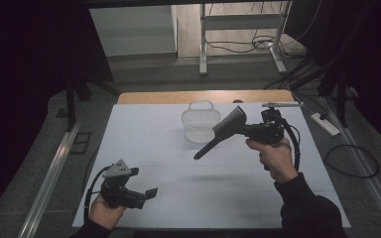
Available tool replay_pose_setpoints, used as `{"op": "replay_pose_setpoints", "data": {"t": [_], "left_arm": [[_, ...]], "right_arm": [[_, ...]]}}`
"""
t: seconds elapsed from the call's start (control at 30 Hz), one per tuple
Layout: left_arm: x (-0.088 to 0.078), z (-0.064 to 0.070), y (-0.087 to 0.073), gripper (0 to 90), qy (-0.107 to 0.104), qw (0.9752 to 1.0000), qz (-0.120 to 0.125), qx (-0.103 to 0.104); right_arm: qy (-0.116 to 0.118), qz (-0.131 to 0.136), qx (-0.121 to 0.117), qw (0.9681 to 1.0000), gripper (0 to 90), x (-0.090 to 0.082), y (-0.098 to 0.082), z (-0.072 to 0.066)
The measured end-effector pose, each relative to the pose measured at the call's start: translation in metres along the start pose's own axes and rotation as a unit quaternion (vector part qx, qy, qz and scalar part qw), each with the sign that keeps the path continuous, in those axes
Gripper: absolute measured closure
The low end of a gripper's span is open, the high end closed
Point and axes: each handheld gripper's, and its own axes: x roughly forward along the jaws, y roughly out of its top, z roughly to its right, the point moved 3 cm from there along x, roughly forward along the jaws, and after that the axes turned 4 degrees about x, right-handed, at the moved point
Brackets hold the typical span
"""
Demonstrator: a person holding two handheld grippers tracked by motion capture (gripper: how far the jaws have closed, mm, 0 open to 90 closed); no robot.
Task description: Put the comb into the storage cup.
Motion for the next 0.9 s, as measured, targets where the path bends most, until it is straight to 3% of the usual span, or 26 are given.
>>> {"op": "replay_pose_setpoints", "data": {"t": [0.3,0.67,0.9], "left_arm": [[-0.014,-0.002,-0.012,0.0,0.004,0.9999,0.003,-0.015],[-0.028,-0.003,-0.023,0.0,0.017,0.9996,0.006,-0.02],[-0.037,-0.004,-0.029,0.0,0.043,0.9989,0.003,-0.019]], "right_arm": [[-0.007,0.011,0.003,0.9999,83.4,-0.001,0.007,0.005],[-0.013,0.021,0.013,0.9996,83.4,0.003,0.017,0.012],[-0.019,0.03,0.017,0.9992,83.4,0.004,0.024,0.016]]}}
